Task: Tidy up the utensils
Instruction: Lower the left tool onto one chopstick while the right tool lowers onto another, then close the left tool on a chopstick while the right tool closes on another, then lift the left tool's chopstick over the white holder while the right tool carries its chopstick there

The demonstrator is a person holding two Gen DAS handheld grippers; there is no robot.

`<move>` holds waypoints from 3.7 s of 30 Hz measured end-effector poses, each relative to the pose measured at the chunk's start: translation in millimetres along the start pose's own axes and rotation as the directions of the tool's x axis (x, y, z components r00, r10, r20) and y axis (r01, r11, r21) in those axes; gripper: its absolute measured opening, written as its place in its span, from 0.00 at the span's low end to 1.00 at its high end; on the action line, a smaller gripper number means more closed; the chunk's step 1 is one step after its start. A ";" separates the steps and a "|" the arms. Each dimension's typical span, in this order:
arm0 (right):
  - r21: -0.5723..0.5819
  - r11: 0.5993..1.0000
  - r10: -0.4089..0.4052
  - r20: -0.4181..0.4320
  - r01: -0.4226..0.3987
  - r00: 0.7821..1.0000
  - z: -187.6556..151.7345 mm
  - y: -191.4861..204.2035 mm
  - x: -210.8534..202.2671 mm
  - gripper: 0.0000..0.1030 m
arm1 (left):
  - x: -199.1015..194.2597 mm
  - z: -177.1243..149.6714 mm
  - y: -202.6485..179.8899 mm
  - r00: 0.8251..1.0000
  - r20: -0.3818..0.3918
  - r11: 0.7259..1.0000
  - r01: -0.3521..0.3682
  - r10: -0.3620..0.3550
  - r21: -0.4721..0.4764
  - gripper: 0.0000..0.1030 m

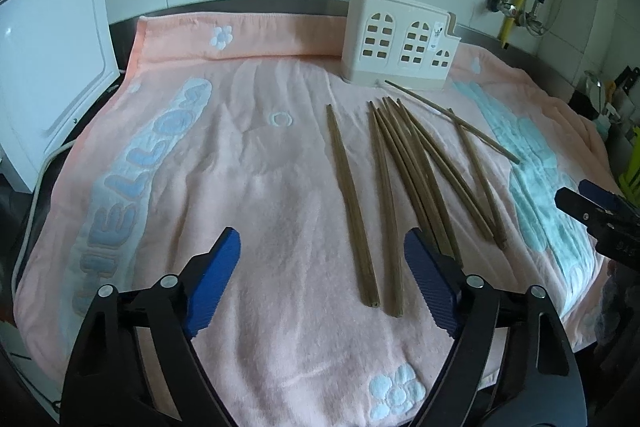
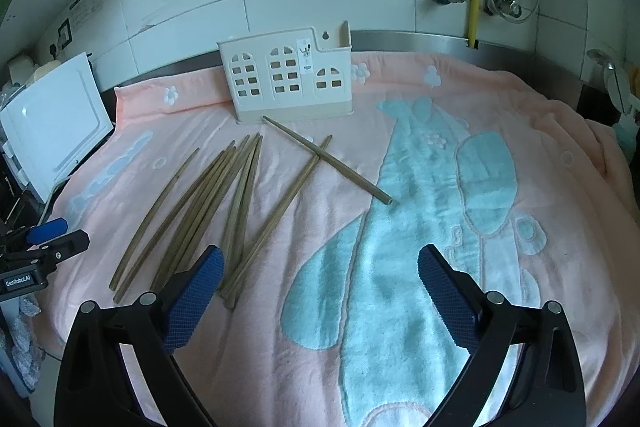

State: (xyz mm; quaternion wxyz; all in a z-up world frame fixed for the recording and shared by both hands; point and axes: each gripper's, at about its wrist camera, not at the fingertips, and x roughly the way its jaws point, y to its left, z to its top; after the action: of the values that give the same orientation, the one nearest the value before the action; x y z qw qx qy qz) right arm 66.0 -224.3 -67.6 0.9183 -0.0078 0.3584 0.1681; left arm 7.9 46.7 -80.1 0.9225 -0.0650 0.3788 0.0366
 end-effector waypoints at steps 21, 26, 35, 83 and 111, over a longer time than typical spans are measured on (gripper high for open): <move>-0.028 0.999 0.041 -0.099 -0.044 0.994 38.2 -33.1 69.9 0.55 | 29.7 5.1 -0.6 0.996 -0.072 0.999 0.048 -0.047 0.006 0.61; -0.031 0.996 0.073 -0.148 -0.078 0.986 46.0 -38.4 88.3 0.49 | 33.6 6.3 -0.6 0.993 -0.085 0.997 0.076 -0.076 -0.005 0.53; -0.105 0.992 0.055 -0.189 -0.075 0.981 60.5 -41.8 110.6 0.42 | 38.5 4.1 -9.8 0.988 -0.106 0.993 0.117 -0.114 0.019 0.37; -0.219 0.959 0.187 0.005 -0.181 0.982 84.6 16.9 29.9 0.07 | 17.9 19.5 -0.1 0.997 -0.010 0.997 0.071 -0.071 -0.030 0.06; -0.249 0.947 0.237 0.114 -0.203 0.965 156.5 40.0 -14.9 0.06 | -15.1 81.9 7.0 0.988 0.085 0.989 0.125 -0.131 0.080 0.06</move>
State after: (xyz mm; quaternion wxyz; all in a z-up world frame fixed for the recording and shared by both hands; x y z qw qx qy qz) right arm 145.9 -170.0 62.7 0.9095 -0.0643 0.2679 0.3113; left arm 53.2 65.5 -12.4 0.9409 -0.0532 0.3328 -0.0338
